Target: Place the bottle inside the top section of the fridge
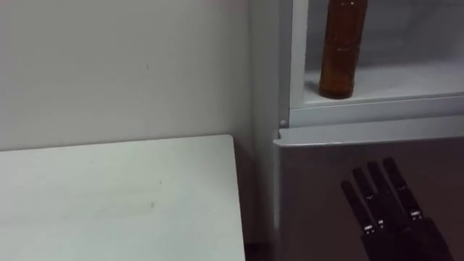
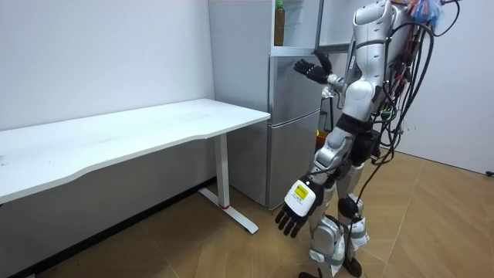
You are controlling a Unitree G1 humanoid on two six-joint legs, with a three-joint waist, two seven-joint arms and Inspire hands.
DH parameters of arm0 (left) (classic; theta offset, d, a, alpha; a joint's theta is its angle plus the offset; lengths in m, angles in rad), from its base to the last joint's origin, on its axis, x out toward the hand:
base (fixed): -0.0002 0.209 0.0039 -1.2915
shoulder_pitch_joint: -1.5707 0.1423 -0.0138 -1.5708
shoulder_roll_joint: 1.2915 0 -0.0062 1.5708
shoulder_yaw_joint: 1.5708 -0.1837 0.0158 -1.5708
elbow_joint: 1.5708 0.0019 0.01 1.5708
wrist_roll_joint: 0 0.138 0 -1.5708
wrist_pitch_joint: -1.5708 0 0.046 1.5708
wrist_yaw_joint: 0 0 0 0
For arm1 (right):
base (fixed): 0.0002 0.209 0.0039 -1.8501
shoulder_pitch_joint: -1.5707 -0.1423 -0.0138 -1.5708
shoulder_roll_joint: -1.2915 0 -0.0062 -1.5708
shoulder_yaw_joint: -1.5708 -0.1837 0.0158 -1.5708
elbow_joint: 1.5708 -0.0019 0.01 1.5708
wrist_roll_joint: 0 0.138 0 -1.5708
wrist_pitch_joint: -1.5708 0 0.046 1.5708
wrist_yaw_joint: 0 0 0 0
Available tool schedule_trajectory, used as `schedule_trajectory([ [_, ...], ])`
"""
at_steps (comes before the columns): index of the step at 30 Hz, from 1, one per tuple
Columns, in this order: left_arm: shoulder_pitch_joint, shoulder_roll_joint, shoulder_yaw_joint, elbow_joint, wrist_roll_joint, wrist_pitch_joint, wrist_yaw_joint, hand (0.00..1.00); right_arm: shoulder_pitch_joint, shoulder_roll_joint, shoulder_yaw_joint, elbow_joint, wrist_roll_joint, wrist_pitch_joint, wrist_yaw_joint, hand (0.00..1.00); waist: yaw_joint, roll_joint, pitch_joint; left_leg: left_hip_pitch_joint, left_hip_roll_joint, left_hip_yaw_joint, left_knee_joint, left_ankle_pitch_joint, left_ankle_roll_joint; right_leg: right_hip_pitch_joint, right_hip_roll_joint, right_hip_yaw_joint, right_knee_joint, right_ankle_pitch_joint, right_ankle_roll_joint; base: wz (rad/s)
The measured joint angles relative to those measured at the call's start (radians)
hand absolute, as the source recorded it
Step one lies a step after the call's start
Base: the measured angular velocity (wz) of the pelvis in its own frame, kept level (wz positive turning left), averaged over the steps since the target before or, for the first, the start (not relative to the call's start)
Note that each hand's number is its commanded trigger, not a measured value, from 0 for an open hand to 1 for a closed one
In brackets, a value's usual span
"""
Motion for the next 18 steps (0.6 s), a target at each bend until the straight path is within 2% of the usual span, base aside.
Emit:
schedule_trajectory([
  [8,0.002,-0.001,0.0,-0.001,-0.011,-0.011,0.012,0.0,0.066,0.005,-0.012,0.359,-0.106,0.0,-0.047,0.0,-0.034,-0.016,0.0038,0.003,-0.002,0.002,-0.004,-0.001,0.0,0.003,-0.001,0.003,0.0,-0.003,0.003,0.0],
  [14,0.013,0.0,0.002,-0.001,-0.021,-0.025,0.047,0.0,0.095,0.006,-0.023,0.618,-0.165,0.0,-0.179,0.0,-0.071,-0.025,0.0041,0.017,-0.003,0.003,-0.009,-0.003,0.0,0.016,-0.001,0.005,-0.002,-0.005,0.004,-0.01],
  [18,0.026,-0.001,0.003,-0.02,-0.043,-0.028,0.047,0.0,0.096,0.022,-0.077,0.735,-0.243,-0.002,-0.252,0.0,-0.098,-0.028,0.0051,0.018,-0.003,0.004,-0.008,-0.004,0.001,0.011,0.0,0.016,0.001,-0.006,0.005,-0.05],
])
